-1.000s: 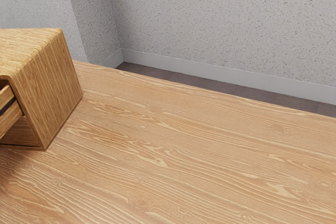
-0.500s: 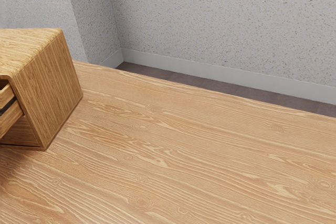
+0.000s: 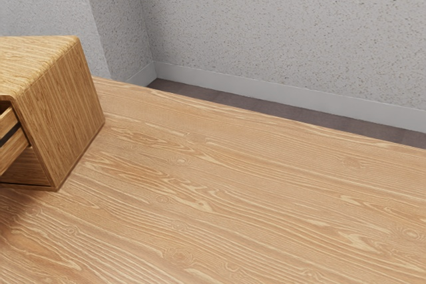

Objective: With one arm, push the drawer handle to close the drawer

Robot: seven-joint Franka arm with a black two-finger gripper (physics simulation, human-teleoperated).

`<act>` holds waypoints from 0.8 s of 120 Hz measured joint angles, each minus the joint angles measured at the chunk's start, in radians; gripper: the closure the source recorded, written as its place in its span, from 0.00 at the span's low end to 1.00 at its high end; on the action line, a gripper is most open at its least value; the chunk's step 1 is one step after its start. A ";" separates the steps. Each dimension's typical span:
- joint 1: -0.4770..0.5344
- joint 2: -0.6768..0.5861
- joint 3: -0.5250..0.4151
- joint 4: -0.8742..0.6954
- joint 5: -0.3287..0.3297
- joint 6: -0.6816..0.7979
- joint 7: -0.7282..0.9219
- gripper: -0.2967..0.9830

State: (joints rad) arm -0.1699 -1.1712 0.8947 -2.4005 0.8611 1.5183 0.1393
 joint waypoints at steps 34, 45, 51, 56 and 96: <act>-0.027 0.015 0.010 0.022 -0.013 0.019 0.007 0.79; -0.055 0.021 0.032 0.038 -0.014 0.030 0.008 0.82; -0.068 0.026 0.035 0.047 -0.014 0.035 0.008 0.82; -0.080 0.033 0.037 0.053 -0.015 0.039 0.007 0.83; -0.204 0.095 0.091 0.139 -0.016 0.072 -0.009 0.84</act>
State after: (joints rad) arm -0.3739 -1.0757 0.9862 -2.2612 0.8453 1.5901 0.1304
